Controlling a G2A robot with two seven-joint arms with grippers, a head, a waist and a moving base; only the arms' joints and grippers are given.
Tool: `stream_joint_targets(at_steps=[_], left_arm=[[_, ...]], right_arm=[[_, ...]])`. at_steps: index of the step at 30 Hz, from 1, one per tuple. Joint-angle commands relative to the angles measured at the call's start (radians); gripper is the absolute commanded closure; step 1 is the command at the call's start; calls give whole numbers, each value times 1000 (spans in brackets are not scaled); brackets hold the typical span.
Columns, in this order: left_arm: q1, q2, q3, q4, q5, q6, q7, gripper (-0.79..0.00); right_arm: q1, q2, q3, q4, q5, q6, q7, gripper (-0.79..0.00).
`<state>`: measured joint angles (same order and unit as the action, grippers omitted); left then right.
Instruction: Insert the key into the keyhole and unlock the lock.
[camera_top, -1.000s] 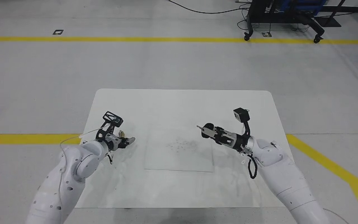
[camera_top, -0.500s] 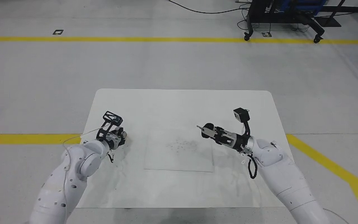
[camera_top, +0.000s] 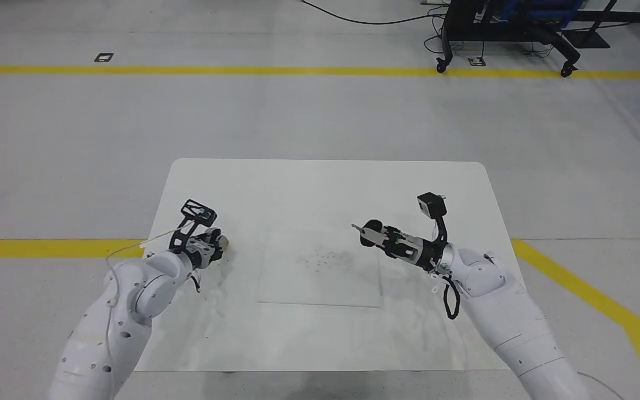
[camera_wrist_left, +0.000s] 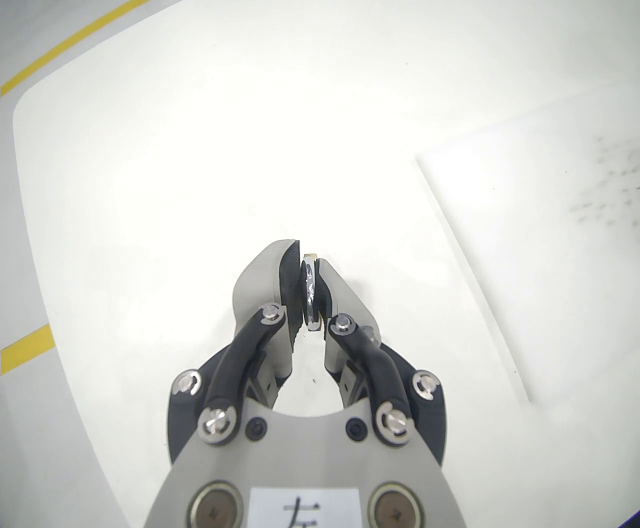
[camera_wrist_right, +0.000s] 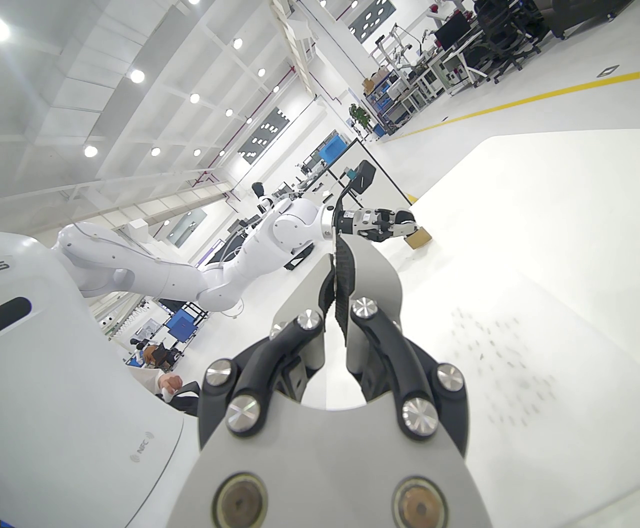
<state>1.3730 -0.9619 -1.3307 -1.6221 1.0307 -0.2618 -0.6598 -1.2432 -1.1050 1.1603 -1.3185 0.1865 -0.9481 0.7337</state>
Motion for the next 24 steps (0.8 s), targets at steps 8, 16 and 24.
stream_joint_targets(at_steps=[8,16,24], left_arm=[[4,-1,1,-13,9,-20,-15,-212],[21,0,-12,-38,23,-14,-24,-382],[36,1,-23,-46,32,-33,-13,-240]], right_arm=[[0,0,0,0,0,0,0,0],[0,0,0,0,0,0,0,0],[0,0,0,0,0,0,0,0]])
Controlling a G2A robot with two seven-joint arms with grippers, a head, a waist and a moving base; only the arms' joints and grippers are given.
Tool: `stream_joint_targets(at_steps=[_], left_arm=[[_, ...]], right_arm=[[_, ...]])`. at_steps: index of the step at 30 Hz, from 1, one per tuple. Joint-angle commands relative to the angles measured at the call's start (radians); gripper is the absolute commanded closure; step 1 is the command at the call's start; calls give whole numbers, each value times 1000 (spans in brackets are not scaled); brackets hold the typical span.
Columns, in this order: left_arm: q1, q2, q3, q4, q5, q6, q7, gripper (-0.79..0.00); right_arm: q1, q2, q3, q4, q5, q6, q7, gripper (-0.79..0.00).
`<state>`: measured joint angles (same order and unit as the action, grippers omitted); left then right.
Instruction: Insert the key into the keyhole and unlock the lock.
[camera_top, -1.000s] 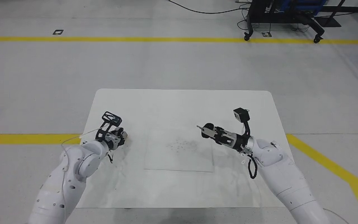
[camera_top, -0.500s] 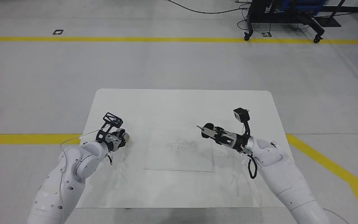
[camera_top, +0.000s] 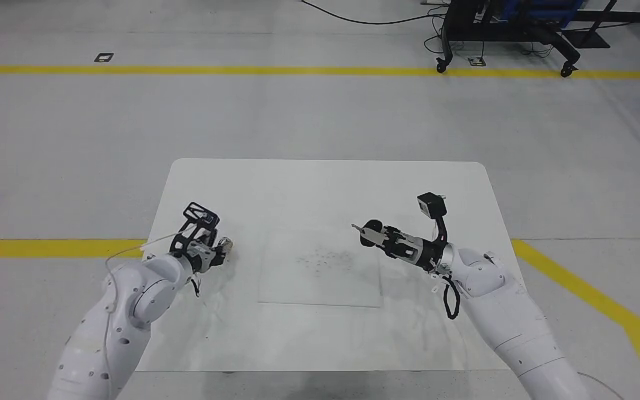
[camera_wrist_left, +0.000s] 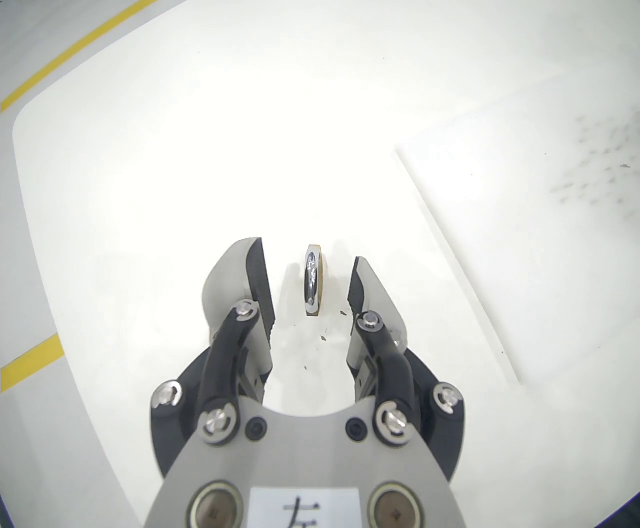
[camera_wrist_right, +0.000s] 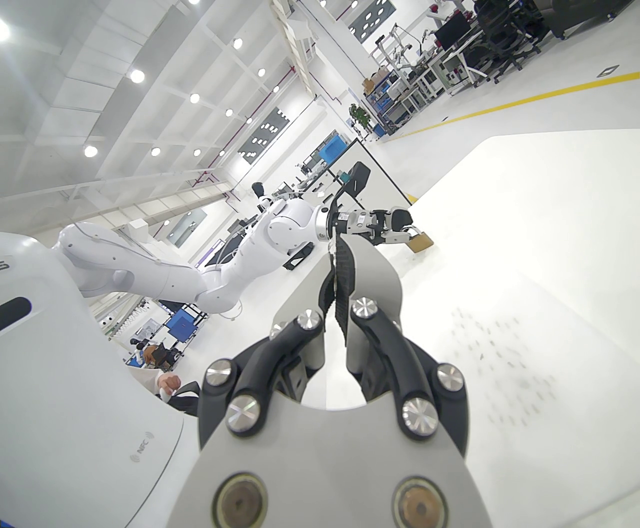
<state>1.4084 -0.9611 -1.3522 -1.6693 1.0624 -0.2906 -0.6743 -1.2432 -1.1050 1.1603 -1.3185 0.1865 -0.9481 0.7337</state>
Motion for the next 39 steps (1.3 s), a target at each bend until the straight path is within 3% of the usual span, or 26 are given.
stream_joint_targets(at_steps=[1,3,6,19,24,26,35,37,39], left_arm=[[1,0,-1,3,3,-9,1,-166],[1,0,-3,5,4,-12,3,-65],[-1,-1,0,13,14,-12,-2,0],[-24,-9,8,63,-39,-43,61,0],[-53,-21,0,115,-220,-95,186,0],[-66,-27,-8,133,-258,-75,277,0],[-66,-27,-8,133,-258,-75,277,0],[-69,-35,6,151,-418,-94,229,0],[-108,-45,16,204,-720,-160,129,0]], right_arm=[[0,0,0,0,0,0,0,0],[0,0,0,0,0,0,0,0],[0,0,0,0,0,0,0,0],[0,0,0,0,0,0,0,0],[0,0,0,0,0,0,0,0],[0,0,0,0,0,0,0,0],[0,0,0,0,0,0,0,0],[-3,-1,-1,-10,-10,18,-12,0],[-9,-4,-5,-44,-37,64,-53,0]])
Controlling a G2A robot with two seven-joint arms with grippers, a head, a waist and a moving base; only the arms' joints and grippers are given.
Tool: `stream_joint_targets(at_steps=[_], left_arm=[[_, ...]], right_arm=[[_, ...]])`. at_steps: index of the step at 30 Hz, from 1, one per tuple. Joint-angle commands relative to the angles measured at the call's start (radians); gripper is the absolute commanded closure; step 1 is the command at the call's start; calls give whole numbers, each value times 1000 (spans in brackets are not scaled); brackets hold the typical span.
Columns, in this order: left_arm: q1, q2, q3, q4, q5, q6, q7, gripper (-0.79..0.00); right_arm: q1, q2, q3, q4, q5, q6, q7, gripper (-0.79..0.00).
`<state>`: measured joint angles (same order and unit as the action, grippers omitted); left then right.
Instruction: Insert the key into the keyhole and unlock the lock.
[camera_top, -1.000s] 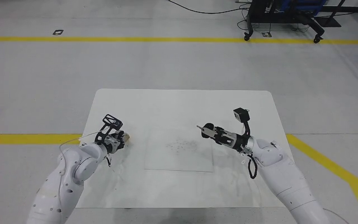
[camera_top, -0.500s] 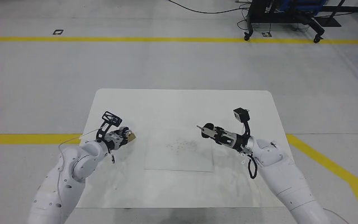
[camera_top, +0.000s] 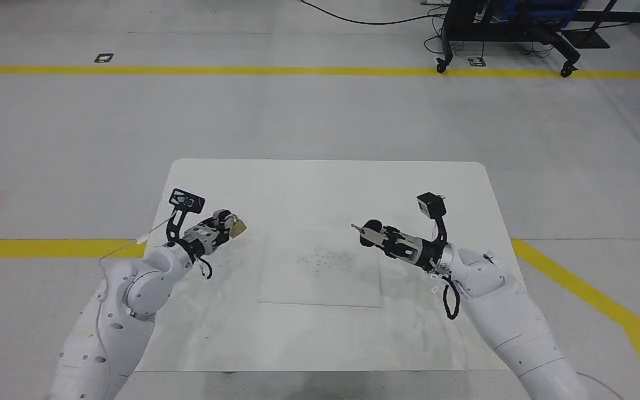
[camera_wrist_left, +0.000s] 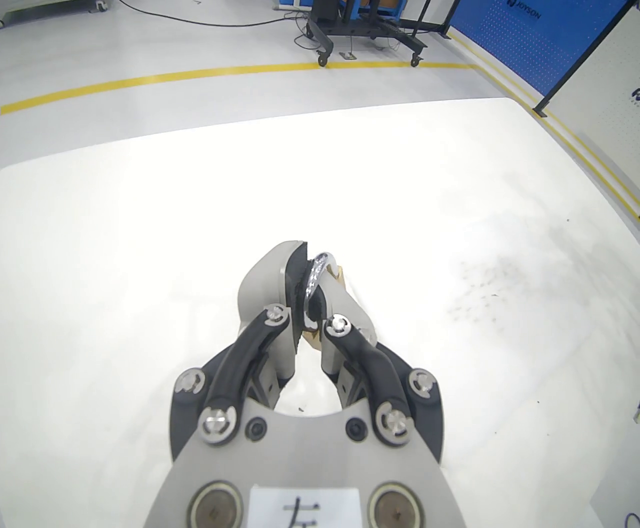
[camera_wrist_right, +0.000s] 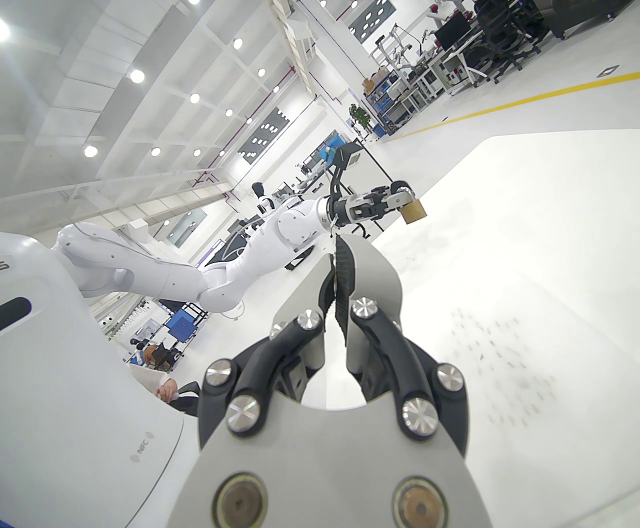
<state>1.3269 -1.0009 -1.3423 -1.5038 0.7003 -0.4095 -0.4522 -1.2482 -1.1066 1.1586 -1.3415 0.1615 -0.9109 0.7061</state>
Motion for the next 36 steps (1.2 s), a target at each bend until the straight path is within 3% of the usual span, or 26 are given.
stream_joint_targets(at_steps=[1,4,8,19,24,27,30,33,36], left_arm=[[-58,-9,12,72,-509,-45,-172,0],[-151,-25,51,164,-976,-14,-435,0],[-280,-47,106,319,-1258,77,-664,0],[-297,-49,112,344,-1265,74,-675,0],[-292,-65,153,363,-1402,261,-694,0],[-331,-80,196,408,-1449,371,-693,0],[-392,-96,258,434,-1415,493,-655,0],[-449,-112,308,440,-1379,547,-629,0],[-490,-121,325,432,-1337,517,-601,0]], right_arm=[[-10,-5,-13,-40,-9,37,-42,0],[-12,-16,-48,-79,19,57,-85,0],[13,-30,-96,-82,52,81,-105,0],[20,-34,-109,-80,69,82,-106,0],[20,-34,-109,-80,69,82,-106,0],[15,-34,-113,-85,69,93,-111,0],[1,-40,-147,-103,78,171,-104,0],[-4,-43,-162,-111,67,268,-109,0],[-41,-38,-137,-165,68,312,-152,0]])
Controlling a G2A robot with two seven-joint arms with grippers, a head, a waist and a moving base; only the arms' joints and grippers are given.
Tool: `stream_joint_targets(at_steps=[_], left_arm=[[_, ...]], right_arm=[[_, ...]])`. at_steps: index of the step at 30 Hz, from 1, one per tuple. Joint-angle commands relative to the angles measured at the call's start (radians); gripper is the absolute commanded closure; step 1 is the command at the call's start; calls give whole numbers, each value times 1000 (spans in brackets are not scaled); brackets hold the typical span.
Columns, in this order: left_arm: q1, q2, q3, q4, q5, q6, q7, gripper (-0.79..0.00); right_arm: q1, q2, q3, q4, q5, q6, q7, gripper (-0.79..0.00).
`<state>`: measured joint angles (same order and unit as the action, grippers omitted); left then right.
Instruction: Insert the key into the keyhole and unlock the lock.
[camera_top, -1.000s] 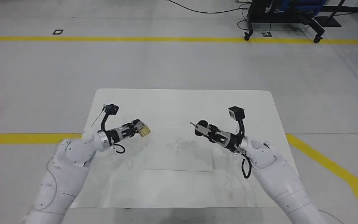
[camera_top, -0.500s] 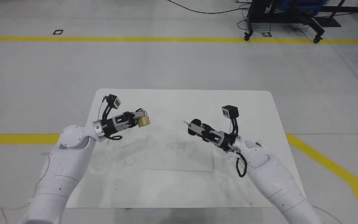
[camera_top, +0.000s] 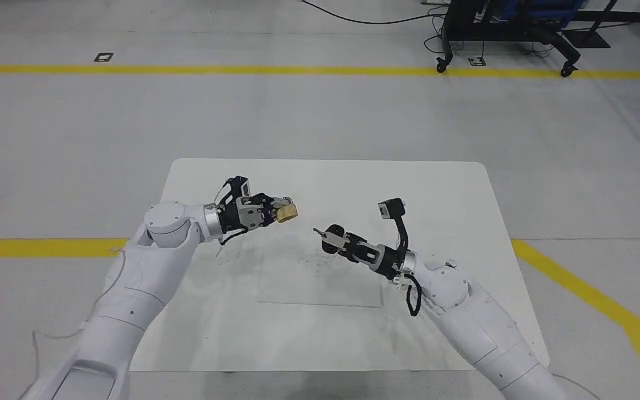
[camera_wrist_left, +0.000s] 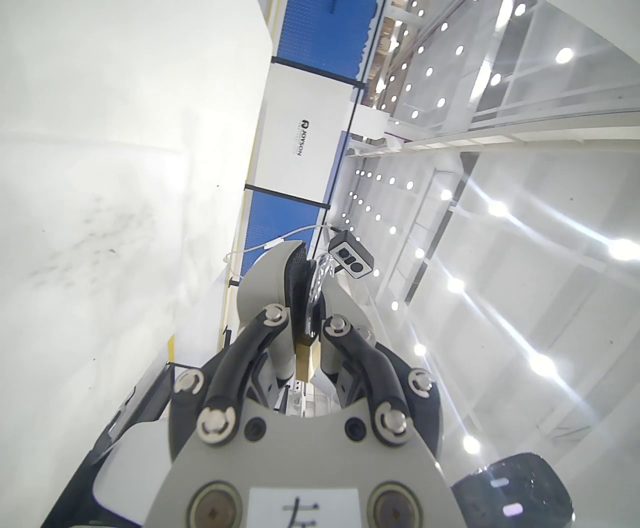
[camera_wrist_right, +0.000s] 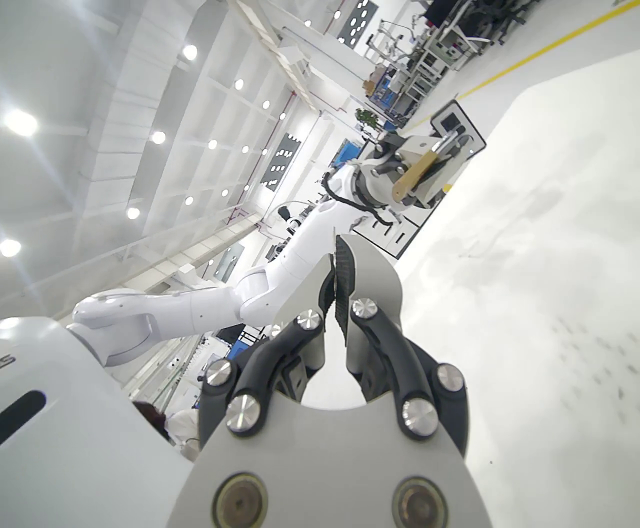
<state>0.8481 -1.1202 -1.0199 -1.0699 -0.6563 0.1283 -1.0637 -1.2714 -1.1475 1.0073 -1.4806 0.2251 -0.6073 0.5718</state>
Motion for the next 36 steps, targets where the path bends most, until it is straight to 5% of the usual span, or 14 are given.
stream_joint_targets(at_steps=[1,12,20,25,36], left_arm=[[-15,-1,3,-3,28,-28,13,0],[5,-5,11,-17,5,-14,10,0],[13,0,54,-88,122,171,40,0],[-2,1,52,-109,128,199,19,0],[-4,0,54,-106,133,192,15,0]], right_arm=[[-32,5,23,-45,14,9,-24,0],[-32,4,23,-46,9,12,-28,0],[-26,17,51,-280,-699,69,-132,0],[-136,36,105,-531,-1259,283,-235,0],[-170,35,104,-567,-1270,316,-287,0]])
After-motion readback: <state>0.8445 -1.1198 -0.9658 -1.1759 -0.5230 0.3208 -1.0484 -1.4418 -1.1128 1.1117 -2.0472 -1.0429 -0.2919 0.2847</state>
